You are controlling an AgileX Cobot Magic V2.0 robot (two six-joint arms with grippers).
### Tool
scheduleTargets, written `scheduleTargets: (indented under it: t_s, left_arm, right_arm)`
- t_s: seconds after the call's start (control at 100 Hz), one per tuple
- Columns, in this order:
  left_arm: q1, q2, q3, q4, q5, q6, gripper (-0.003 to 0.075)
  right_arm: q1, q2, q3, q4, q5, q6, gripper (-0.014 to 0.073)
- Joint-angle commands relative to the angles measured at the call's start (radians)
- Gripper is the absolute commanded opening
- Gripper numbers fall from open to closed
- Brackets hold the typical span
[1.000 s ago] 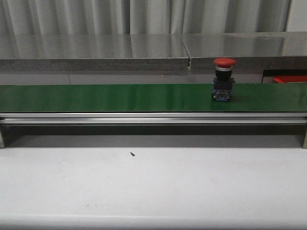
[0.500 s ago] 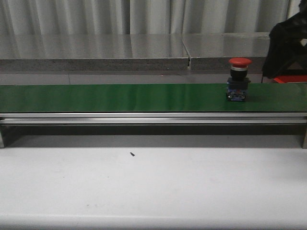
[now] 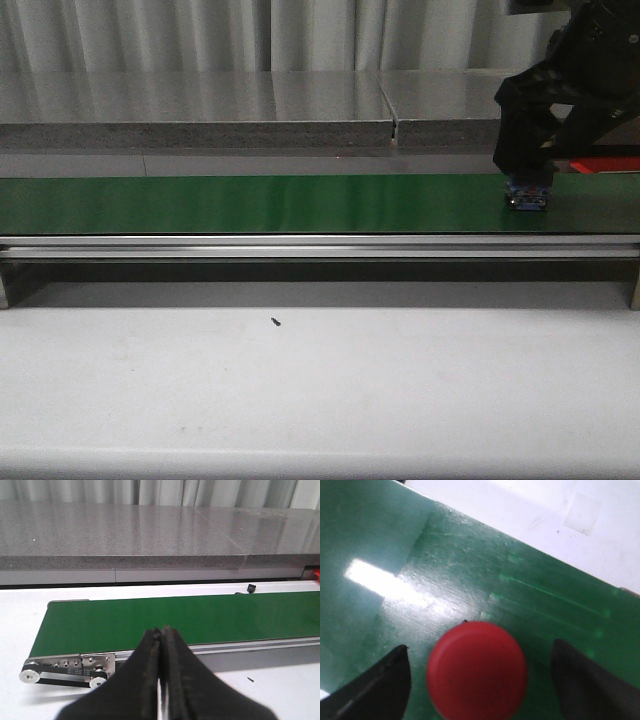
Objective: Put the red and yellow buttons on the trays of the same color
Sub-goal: 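Lower the right gripper onto the red button on the belt and grasp, then lower the red button into the red tray and open the right gripper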
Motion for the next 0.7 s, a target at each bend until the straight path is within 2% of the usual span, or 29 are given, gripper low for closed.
scheduleTargets:
  t_s: [0.0,0.13,0.2,0.42,0.69]
  left_arm:
    - [-0.007,0.009,-0.025,-0.019,-0.067,-0.003,-0.0019]
    - [-0.007,0.009,-0.025,-0.019,-0.067,-0.003,-0.0019]
    - [-0.007,0.009,-0.025,-0.019,-0.067,-0.003,-0.0019]
    - [-0.007,0.009,-0.025,-0.019,-0.067,-0.003,-0.0019]
    - [-0.007,0.009,-0.025,-0.019,-0.067,-0.003,-0.0019]
  right_arm:
    - [-0.004,-0.029,-0.049,0.010,0.001,0.014,0.0463]
    - [-0.022,-0.028,-0.058,0.010,0.020,0.053,0.0187]
    - [-0.041,-0.033,-0.070,0.011,0.041,0.054,0.0122]
    - [-0.164,-0.035,-0.199,0.011,0.164,0.078,0.0120]
    - [-0.381,0.006,-0.348,0.011,0.114,0.090,0.0120]
